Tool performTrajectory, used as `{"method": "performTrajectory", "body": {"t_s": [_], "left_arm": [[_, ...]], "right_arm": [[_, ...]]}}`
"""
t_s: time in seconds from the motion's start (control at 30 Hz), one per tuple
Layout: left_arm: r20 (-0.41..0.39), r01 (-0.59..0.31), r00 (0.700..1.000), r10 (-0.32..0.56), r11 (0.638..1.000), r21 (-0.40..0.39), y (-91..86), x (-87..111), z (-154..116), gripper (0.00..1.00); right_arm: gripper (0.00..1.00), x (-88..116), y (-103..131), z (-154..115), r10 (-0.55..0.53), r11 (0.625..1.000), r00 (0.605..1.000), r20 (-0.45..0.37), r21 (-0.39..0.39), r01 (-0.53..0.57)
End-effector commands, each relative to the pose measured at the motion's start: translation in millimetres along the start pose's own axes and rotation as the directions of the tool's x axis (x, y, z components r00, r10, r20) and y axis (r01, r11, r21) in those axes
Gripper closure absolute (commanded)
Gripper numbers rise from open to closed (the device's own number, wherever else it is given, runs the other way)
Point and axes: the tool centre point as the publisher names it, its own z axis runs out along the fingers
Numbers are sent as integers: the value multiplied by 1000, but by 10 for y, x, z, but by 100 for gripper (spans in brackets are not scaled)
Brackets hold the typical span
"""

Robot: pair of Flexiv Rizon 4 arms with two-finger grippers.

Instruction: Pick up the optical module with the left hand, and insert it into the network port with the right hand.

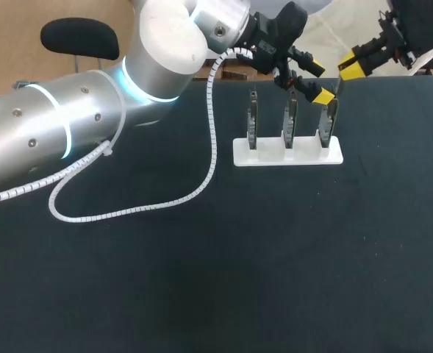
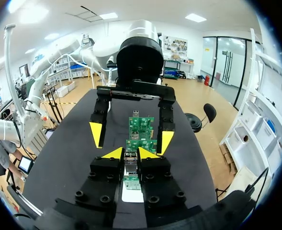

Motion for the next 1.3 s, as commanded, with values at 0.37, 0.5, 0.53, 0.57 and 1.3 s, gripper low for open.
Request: {"method": "performTrajectory", "body": {"t_s": [0.37,0.5,0.53,0.57,1.3], "left_arm": [[-4,1,1000,-1,1000,3,16,-10,4,0],[-4,1,1000,-1,1000,3,16,-10,4,0],[-4,1,1000,-1,1000,3,16,-10,4,0],[-4,1,1000,-1,1000,3,16,-10,4,0],[-4,1,1000,-1,1000,3,16,-10,4,0]], "right_arm": [[100,1,-1,40,3,1000,1000,-1,-2,-3],[100,-2,2,46,-1,1000,1000,-1,0,1],[100,-3,2,46,-2,1000,1000,-1,1,2],[100,-4,1,46,-7,1000,1000,-5,5,7],[100,21,5,73,-10,1000,1000,-15,21,11]]}}
